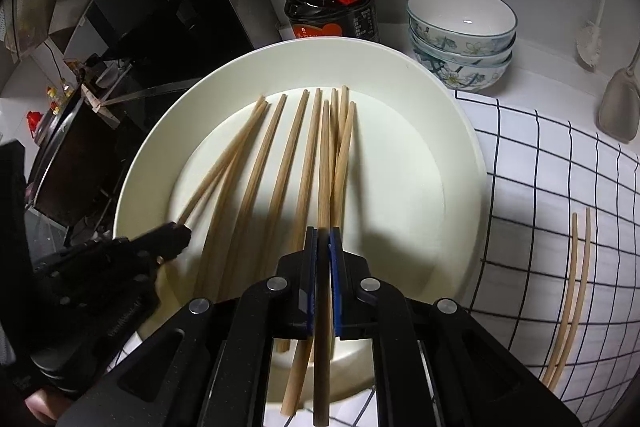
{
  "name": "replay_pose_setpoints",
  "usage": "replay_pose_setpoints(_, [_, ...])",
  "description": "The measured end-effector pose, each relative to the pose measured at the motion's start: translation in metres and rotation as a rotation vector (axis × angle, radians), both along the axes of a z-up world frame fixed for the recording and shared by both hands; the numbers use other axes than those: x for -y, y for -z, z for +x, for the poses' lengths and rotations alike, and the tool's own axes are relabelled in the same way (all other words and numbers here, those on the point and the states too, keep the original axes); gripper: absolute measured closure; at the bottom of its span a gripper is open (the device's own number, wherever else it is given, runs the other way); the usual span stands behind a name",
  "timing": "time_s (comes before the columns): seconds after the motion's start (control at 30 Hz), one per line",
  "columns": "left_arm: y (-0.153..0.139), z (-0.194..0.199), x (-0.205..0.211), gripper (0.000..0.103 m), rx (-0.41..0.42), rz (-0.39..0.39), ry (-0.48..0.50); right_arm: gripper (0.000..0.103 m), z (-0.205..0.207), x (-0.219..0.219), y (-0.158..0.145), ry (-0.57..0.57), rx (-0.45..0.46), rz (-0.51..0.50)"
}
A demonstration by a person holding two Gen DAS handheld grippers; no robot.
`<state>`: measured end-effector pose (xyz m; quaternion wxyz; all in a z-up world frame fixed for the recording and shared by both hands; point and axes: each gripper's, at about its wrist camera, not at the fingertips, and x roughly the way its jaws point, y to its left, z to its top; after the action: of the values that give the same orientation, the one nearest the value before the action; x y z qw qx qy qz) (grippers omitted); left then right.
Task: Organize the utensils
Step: 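Carry the held chopsticks with both tools over the white basin, then open both tools to release the chopsticks into the white basin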
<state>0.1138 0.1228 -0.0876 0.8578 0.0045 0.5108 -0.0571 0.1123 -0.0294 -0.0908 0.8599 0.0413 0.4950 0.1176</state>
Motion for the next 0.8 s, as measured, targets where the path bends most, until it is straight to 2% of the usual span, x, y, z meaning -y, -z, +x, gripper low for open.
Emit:
replay_pose_setpoints(0.1, [0.008, 0.007, 0.005, 0.095, -0.016, 0.013, 0.010, 0.096, 0.008, -0.001, 0.003, -0.002, -0.015, -0.009])
replay_pose_setpoints(0.13, [0.011, 0.009, 0.005, 0.094, -0.025, 0.020, 0.007, 0.093, 0.009, -0.002, 0.004, -0.002, -0.015, -0.012])
replay_pose_setpoints(0.2, [0.010, 0.011, 0.003, 0.093, -0.035, 0.016, -0.004, 0.077, 0.011, 0.000, 0.002, 0.004, -0.015, -0.018])
replay_pose_setpoints(0.23, [0.008, 0.011, 0.001, 0.086, -0.030, 0.015, -0.014, 0.069, 0.009, 0.003, -0.002, 0.012, 0.000, -0.010])
replay_pose_setpoints(0.27, [0.004, 0.011, -0.001, 0.079, -0.017, 0.015, -0.022, 0.066, 0.008, 0.005, -0.005, 0.018, 0.017, -0.004])
replay_pose_setpoints(0.33, [-0.005, 0.007, -0.007, 0.041, 0.021, 0.024, -0.048, 0.066, 0.003, 0.010, -0.013, 0.025, 0.047, -0.014])
replay_pose_setpoints(0.37, [-0.010, 0.005, -0.009, 0.036, 0.039, 0.028, -0.058, 0.066, 0.002, 0.012, -0.016, 0.027, 0.055, -0.022])
replay_pose_setpoints(0.43, [-0.020, 0.000, -0.012, 0.035, 0.070, 0.040, -0.070, 0.066, 0.000, 0.015, -0.020, 0.034, 0.067, -0.021])
replay_pose_setpoints(0.57, [-0.030, -0.008, -0.020, 0.031, 0.069, 0.018, -0.099, 0.064, -0.011, 0.024, -0.025, 0.046, 0.078, -0.009])
replay_pose_setpoints(0.8, [-0.043, -0.024, -0.011, 0.020, 0.079, 0.014, -0.105, 0.057, -0.033, 0.033, -0.038, 0.054, 0.105, 0.011])
